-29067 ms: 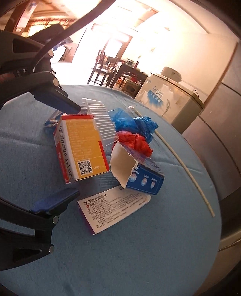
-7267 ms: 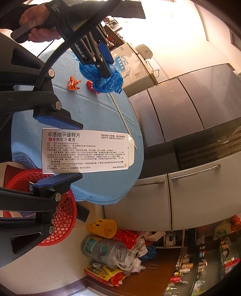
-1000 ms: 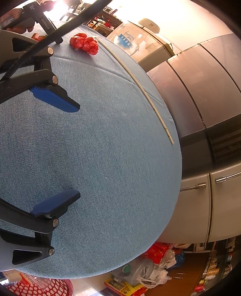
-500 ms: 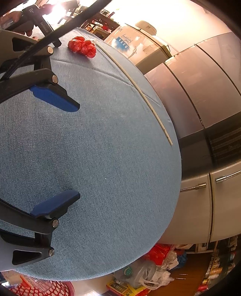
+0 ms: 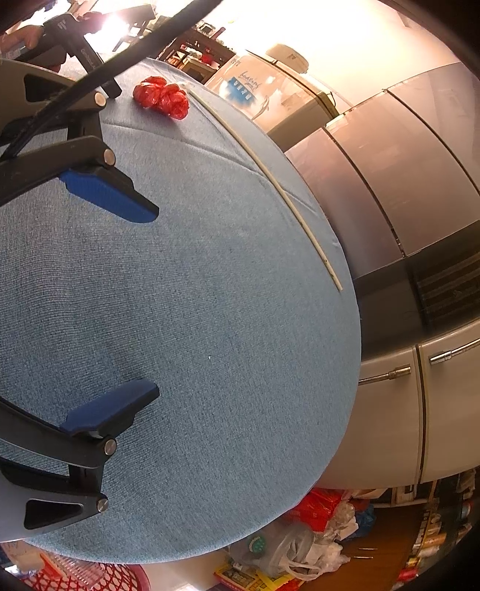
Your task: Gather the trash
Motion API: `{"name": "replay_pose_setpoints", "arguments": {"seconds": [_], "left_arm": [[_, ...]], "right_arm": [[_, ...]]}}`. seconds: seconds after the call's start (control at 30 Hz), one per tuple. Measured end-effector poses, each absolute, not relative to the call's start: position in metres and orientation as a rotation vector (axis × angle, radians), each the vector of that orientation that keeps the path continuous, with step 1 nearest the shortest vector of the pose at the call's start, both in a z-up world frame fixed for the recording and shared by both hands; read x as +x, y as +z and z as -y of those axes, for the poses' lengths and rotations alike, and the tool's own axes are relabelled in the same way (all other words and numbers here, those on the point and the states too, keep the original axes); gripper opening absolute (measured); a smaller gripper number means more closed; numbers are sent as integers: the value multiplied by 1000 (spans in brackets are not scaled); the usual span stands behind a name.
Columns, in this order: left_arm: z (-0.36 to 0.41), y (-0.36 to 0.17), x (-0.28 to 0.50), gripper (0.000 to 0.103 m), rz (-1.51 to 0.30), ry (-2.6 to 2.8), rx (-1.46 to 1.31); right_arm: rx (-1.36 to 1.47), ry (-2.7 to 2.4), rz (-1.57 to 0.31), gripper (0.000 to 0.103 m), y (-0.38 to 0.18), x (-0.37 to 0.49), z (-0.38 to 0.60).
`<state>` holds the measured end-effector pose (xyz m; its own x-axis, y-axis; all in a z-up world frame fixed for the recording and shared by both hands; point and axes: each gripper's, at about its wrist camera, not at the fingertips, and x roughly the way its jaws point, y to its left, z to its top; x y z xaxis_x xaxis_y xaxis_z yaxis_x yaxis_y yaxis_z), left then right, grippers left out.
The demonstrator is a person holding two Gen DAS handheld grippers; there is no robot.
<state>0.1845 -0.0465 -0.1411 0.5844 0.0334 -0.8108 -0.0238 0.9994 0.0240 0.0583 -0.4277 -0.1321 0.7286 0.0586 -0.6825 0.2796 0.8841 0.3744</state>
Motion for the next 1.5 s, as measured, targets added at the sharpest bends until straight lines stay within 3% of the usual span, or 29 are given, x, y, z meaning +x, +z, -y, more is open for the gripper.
{"name": "replay_pose_setpoints", "arguments": {"seconds": [1.27,1.5], "left_arm": [[46,-142,185,103,-945,30,11],[18,-127,171,103,-919,-31,13]], "right_arm": [[476,-40,-759,92,-130,56,425],[429,50,-803,91,-119,53,409]]}}
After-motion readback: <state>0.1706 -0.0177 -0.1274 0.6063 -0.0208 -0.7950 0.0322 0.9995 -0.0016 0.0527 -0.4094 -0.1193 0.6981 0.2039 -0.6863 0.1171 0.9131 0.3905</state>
